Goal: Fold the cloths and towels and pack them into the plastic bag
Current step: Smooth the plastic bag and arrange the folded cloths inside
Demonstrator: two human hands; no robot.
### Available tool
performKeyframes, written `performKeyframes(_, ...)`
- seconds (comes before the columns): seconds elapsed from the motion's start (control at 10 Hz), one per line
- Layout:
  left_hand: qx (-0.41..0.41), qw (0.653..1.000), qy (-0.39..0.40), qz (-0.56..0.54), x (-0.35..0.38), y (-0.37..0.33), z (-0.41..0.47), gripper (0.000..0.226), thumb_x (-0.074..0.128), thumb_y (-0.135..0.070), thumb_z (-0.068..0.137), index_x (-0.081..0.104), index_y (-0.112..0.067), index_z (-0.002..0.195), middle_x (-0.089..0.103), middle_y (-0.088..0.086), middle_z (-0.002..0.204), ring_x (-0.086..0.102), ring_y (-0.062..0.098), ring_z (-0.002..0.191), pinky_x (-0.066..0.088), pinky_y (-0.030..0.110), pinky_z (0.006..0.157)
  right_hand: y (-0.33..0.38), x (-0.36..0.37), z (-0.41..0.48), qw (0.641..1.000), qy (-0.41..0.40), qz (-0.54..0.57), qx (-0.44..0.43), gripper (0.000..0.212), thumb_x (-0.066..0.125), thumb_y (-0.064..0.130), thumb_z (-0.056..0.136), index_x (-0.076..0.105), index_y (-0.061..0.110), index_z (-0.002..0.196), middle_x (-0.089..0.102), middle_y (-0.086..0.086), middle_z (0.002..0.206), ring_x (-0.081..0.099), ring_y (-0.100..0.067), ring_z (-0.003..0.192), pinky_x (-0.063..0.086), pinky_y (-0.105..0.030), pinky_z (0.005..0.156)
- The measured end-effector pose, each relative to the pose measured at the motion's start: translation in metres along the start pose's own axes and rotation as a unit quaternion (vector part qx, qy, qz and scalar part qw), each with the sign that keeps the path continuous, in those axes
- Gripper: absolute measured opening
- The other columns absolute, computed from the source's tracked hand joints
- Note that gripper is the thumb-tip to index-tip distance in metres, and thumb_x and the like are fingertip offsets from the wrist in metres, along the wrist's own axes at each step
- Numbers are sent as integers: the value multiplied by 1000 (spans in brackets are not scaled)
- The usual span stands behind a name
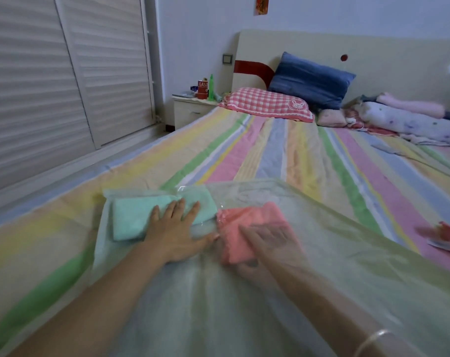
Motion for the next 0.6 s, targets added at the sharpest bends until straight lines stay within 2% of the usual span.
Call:
performKeyframes(0.1, 28, 999, 8, -31, -5, -18, -9, 132, -11, -101, 36, -8, -39, 152, -7, -2, 163, -5, 16, 149, -2, 50, 119, -16, -11, -15, 1000, 24, -3, 2, 75, 22, 63, 81, 28, 32, 149, 34, 4, 151, 30, -17, 139, 23, -40, 115)
performKeyframes(0.2, 68, 996, 10, -57, -5, -41, -14, 126, -4, -101, 42, -7, -39, 152, -3, -4, 163, -3, 13, 149, 0, 49, 120, -32, -25, -28, 999, 25, 17, 29, 46, 26, 37, 103, 33, 29, 147, 41, 2, 148, 37, -19, 136, 26, -38, 113)
performKeyframes(0.3, 86, 984, -45, -149, -9, -47, -16, 89, 19, -81, 79, 6, -33, 154, 6, -6, 163, 5, 10, 149, 2, 44, 121, -52, -7, -25, 996, 72, 0, 51, 61, 30, 52, 92, 25, 30, 149, 28, -1, 155, 27, -17, 142, 14, -29, 117)
performKeyframes(0.4, 48, 966, -173, -184, -21, -32, -23, 63, 20, -51, 92, 34, -25, 147, 28, -3, 158, 22, 11, 145, 8, 36, 120, -56, 5, -37, 994, 0, 92, 57, 62, 19, 72, 81, 26, 45, 137, 34, 0, 153, 30, -19, 142, 15, -34, 119)
performKeyframes(0.5, -21, 971, -209, -112, -32, 5, -43, 54, 25, -41, 91, 50, -27, 137, 35, -2, 155, 27, 14, 144, 10, 38, 118, -27, 7, -58, 988, -130, 88, -6, 62, 39, 41, 75, 49, 30, 135, 58, -1, 134, 51, -18, 124, 21, -22, 113)
performKeyframes(0.6, -124, 951, -199, -202, -31, 46, -79, 41, 36, -30, 101, 50, -24, 139, 35, 3, 154, 29, 23, 143, 22, 42, 116, 26, 11, -81, 977, -166, 98, -93, 62, 45, 40, 70, 60, 26, 127, 65, 2, 124, 62, -25, 113, 42, -47, 102)
Point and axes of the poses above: each hand's wrist, its own z-axis towards the middle knuckle, its own x-axis out of the palm, y = z × x, the point moved 1 cm from there along z, towards the middle knuckle
